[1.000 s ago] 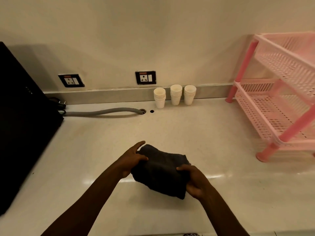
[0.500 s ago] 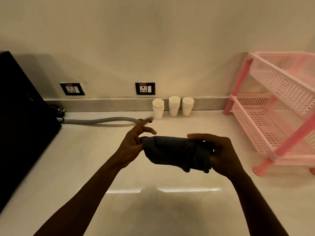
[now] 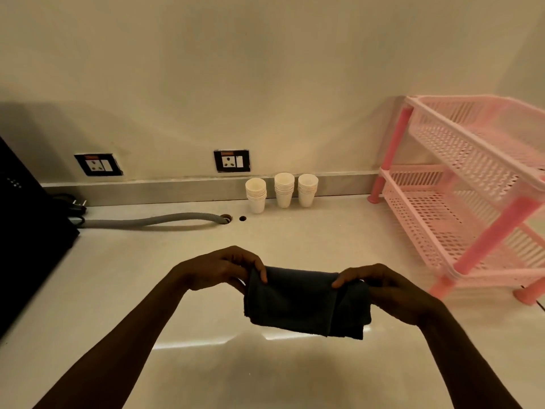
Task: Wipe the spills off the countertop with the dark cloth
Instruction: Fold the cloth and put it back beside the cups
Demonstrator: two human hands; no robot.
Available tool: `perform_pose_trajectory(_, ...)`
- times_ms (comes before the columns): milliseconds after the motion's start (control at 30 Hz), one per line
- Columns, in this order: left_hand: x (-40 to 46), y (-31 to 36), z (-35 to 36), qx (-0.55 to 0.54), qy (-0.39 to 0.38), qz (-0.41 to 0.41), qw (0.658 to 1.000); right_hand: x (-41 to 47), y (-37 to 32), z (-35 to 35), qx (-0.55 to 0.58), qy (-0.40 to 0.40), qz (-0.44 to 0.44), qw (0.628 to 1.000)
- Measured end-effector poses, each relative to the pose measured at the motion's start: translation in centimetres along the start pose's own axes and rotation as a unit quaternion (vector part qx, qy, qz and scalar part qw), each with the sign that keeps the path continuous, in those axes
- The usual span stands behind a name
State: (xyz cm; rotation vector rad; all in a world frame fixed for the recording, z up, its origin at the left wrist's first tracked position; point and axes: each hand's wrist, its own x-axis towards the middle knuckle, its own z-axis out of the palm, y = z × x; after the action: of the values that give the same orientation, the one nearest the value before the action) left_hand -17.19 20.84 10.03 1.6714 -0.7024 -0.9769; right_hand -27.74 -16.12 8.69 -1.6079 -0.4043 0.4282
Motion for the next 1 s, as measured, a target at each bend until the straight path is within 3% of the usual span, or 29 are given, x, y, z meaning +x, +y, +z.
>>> perform_pose_trajectory(100, 2.6, -0.5, 0.1, -0.03, 0.012, -0.014, 0.999, -0.1, 1.1, -1.3, 0.062, 0.026, 0.028, 0.997)
perform_pose_trajectory(167, 5.0, -0.6, 0.3, -0.009, 0.064, -0.007, 0.998, 0.2, 1.4, -2.2, 0.103, 0.098, 0.035, 0.989)
perform_pose_trajectory(300, 11.0, 0.1, 0.4, 0.009, 0.157, 0.003, 0.988, 3.0, 2.0, -4.5, -0.083, 0.283, 0.075, 0.953)
perform_pose_trajectory(433, 18.2, 0.6, -0.3, -0.039, 0.273, -0.038, 0.96, 6.4, 3.6, -9.7, -0.132, 0.376, 0.107, 0.911)
perform_pose_trajectory(567, 25.7, 0.6, -0.8, -0.04, 0.392, -0.074, 0.916, 10.2, 4.9, -16.0, -0.147, 0.424, 0.145, 0.882)
perform_pose_trajectory(667, 31.1, 0.2, -1.1, -0.005, 0.45, -0.073, 0.89, 13.3, 6.5, -20.1, -0.231, 0.454, 0.151, 0.847)
perform_pose_trajectory(900, 38.3, -0.4, -2.4, 0.038, 0.481, -0.074, 0.873, 18.6, 9.5, -25.5, -0.326, 0.457, 0.149, 0.814)
perform_pose_trajectory(1000, 39.2, -1.5, -2.7, 0.109, 0.45, -0.072, 0.884, 19.7, 10.9, -26.5, -0.355, 0.443, 0.149, 0.81)
